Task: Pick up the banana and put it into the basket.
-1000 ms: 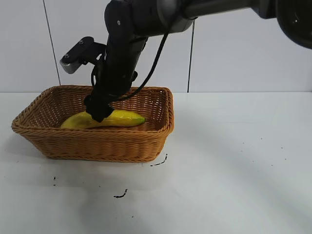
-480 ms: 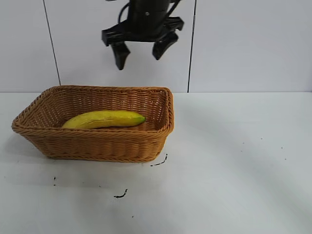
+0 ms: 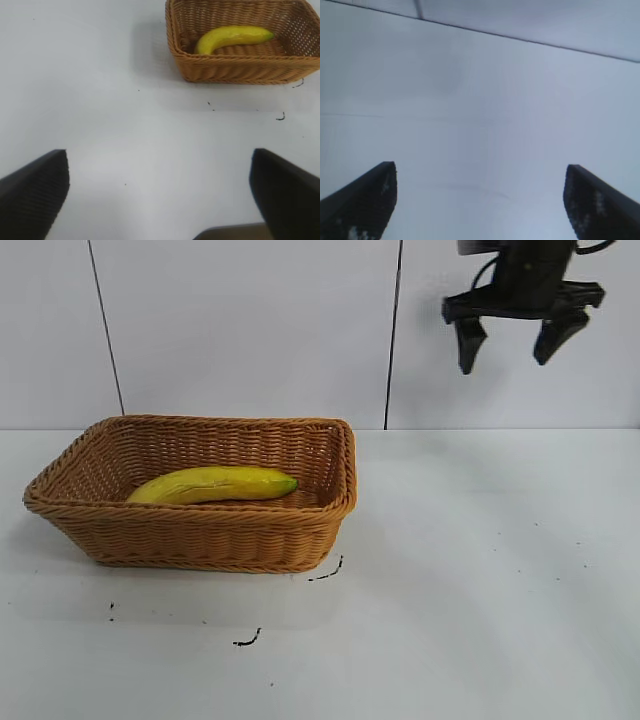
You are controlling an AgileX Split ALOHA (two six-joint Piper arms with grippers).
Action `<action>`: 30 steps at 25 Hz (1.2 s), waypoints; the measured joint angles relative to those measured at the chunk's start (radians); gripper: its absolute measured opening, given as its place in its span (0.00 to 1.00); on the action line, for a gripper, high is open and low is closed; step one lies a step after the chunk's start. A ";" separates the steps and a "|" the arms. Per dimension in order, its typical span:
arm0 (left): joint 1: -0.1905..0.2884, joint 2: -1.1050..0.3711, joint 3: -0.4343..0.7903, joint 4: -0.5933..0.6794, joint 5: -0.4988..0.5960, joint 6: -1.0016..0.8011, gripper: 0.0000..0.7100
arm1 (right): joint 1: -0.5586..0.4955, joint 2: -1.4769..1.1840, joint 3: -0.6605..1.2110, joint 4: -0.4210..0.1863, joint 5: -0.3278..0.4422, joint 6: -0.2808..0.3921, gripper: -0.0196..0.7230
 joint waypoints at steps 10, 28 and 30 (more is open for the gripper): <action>0.000 0.000 0.000 0.000 0.000 0.000 0.98 | 0.000 -0.116 0.167 0.114 -0.001 -0.029 0.90; 0.000 0.000 0.000 0.000 0.000 0.000 0.98 | 0.000 -1.133 1.173 0.116 -0.020 -0.037 0.90; 0.000 0.000 0.000 0.000 0.000 0.000 0.98 | 0.000 -1.270 1.283 0.116 -0.072 -0.037 0.90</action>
